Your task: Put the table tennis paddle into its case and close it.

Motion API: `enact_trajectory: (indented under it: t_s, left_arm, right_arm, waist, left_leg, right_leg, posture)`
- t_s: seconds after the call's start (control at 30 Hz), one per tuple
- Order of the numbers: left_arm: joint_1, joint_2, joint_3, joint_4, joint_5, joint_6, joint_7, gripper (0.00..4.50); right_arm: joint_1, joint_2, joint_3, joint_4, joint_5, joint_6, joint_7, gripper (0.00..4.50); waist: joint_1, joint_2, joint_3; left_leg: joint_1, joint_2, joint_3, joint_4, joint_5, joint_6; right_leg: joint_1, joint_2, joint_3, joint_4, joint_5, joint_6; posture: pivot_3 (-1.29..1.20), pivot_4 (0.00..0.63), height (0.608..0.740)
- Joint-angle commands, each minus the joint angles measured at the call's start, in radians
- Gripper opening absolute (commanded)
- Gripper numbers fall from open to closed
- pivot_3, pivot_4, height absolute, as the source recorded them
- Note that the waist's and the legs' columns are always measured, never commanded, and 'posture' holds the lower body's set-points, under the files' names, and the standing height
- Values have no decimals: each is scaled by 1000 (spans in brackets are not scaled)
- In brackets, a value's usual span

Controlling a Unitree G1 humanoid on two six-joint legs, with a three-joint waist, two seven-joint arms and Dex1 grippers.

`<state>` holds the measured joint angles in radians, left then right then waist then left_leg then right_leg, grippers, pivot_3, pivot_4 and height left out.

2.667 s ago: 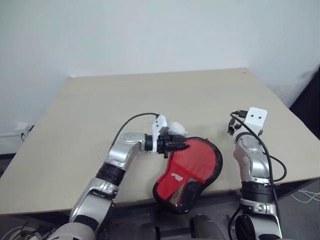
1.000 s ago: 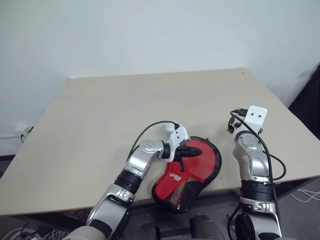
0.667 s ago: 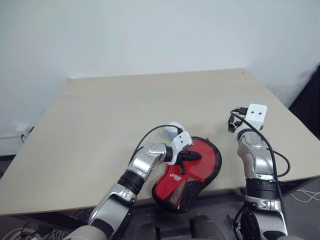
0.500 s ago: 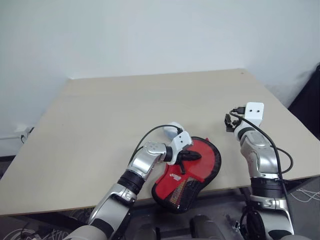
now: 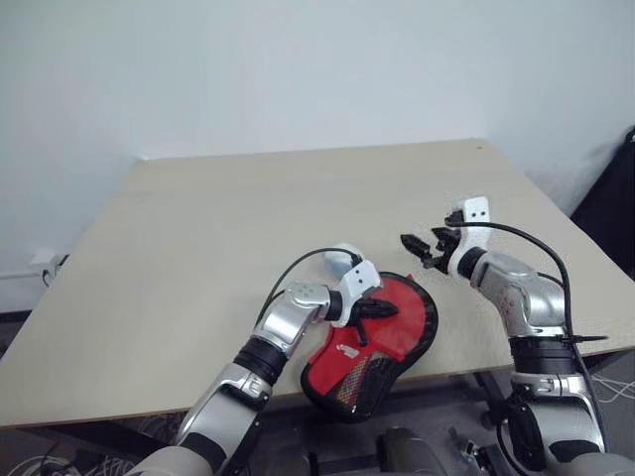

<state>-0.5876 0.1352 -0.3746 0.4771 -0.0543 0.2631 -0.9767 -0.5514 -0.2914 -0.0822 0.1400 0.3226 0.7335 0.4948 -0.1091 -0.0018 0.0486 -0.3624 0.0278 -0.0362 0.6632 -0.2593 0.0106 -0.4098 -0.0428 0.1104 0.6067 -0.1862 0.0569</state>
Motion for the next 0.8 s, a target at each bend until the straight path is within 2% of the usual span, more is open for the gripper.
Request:
enact_trajectory:
  t_s: [0.03,0.37,0.8]
  left_arm:
    - [-3,0,-4,12,10,9,1,0]
    - [-1,-1,-2,12,9,10,0,0]
    - [6,0,0,0,8,19,3,0]
  right_arm:
    - [-64,-10,27,16,23,13,56,4492]
    - [-189,23,32,194,80,100,148,4492]
    - [-326,58,100,452,32,89,246,4492]
  waist:
    - [0,0,0]
    - [0,0,0]
    - [0,0,0]
  left_leg:
    - [0,0,0,0,0,0]
    - [0,0,0,0,0,0]
    - [0,0,0,0,0,0]
  right_leg:
    - [0,0,0,0,0,0]
    - [0,0,0,0,0,0]
    - [0,0,0,0,0,0]
  posture:
    - [0,0,740]
    - [0,0,740]
    - [0,0,740]
